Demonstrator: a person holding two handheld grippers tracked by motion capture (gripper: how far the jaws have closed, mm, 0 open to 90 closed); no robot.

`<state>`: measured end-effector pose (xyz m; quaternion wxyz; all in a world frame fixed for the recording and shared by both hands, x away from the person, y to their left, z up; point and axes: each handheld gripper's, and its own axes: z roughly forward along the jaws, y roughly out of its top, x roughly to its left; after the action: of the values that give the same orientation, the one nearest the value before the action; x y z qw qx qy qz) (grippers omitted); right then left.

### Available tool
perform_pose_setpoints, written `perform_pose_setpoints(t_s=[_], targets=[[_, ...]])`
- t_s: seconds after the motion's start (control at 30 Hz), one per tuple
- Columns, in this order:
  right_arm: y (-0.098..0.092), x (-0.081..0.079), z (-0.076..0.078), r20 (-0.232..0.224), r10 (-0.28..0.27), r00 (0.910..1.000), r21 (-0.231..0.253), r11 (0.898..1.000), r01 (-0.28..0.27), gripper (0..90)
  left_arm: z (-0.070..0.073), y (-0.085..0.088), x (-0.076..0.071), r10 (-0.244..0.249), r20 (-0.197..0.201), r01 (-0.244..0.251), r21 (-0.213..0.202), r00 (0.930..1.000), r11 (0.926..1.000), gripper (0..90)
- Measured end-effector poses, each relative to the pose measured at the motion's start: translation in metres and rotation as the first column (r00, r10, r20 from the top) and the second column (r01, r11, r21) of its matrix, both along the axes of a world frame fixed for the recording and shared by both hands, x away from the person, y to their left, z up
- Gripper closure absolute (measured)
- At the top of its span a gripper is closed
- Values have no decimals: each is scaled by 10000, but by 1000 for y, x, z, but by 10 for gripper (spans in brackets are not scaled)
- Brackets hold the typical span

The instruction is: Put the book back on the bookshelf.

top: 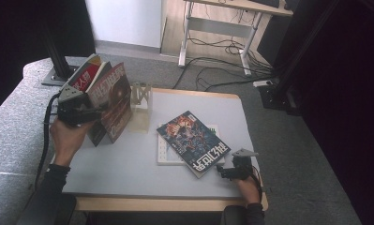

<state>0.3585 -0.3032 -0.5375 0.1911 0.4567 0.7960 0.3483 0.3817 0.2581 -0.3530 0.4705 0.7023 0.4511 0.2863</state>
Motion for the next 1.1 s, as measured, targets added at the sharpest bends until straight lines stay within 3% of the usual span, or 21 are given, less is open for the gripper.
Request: perform_pose_setpoints(t_s=[0.23,0.6,0.9,1.1], targets=[[0,0,0,-12,-1,10000,0,10000,1,27,-8,0,-13,-333,-170,333,14,9993,9994,169],[0,0,0,-8,2,10000,-8,10000,-2,27,-34,-5,-31,-990,-458,985,-140,9940,9950,145],[0,0,0,-4,3,10000,-5,10000,-3,27,-55,-17,-34,-1600,-733,1600,-60,9844,9871,101],[0,0,0,-2,4,10000,-7,10000,-4,27,-72,-29,-32,-2195,-918,2192,-139,9713,9756,54]])
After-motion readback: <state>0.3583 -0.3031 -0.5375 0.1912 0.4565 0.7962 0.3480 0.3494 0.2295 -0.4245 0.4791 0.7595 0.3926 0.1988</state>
